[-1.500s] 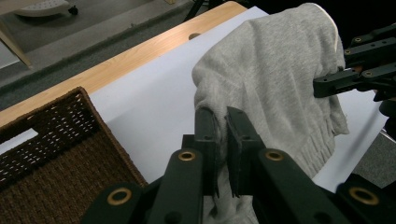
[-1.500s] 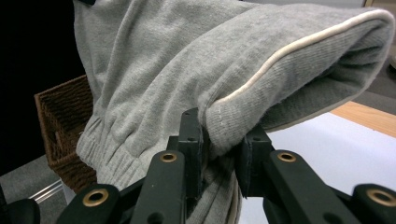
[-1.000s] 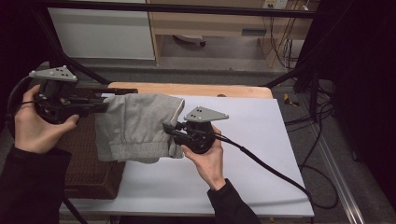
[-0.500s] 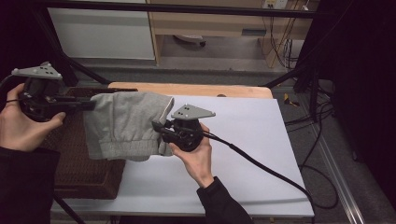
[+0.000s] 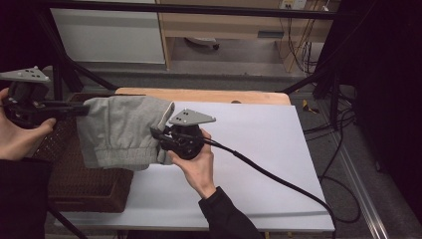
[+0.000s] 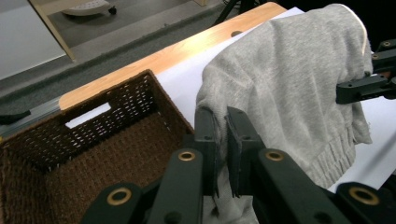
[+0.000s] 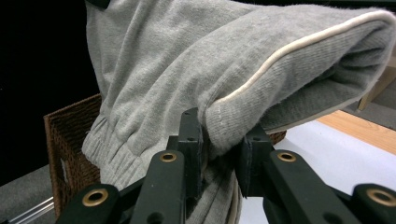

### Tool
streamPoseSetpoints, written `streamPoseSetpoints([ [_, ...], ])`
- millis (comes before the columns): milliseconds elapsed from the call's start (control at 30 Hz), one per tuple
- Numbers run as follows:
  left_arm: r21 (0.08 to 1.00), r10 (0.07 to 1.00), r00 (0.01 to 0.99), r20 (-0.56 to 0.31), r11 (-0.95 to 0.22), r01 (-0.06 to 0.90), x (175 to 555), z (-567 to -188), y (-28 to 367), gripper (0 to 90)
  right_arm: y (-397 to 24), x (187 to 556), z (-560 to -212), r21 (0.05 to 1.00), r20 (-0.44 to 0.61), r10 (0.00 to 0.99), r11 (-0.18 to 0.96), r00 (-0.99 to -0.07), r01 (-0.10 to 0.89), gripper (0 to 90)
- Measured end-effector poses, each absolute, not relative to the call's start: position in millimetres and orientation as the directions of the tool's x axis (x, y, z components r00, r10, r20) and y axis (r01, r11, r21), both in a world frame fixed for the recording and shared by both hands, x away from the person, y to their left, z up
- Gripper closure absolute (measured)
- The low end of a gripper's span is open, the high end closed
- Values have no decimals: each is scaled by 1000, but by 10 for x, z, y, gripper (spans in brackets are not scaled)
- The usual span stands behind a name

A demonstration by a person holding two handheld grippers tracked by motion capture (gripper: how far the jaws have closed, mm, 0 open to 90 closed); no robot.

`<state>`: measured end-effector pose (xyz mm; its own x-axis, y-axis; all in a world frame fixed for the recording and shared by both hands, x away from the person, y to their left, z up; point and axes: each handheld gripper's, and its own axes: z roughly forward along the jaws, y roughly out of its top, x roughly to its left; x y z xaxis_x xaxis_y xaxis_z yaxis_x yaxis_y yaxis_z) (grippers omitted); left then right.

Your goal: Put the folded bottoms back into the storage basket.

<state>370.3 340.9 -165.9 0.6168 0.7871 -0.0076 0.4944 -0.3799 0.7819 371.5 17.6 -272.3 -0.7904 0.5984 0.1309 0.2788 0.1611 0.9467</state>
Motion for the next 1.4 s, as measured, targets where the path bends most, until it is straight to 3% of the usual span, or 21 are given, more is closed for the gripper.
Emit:
streamPoseSetpoints([
  [1400, 780, 869, 495, 20, -323, 536, 3760, -1684, 4045, 838, 940, 3796, -2766, 953, 139, 568, 147, -811, 267, 748],
])
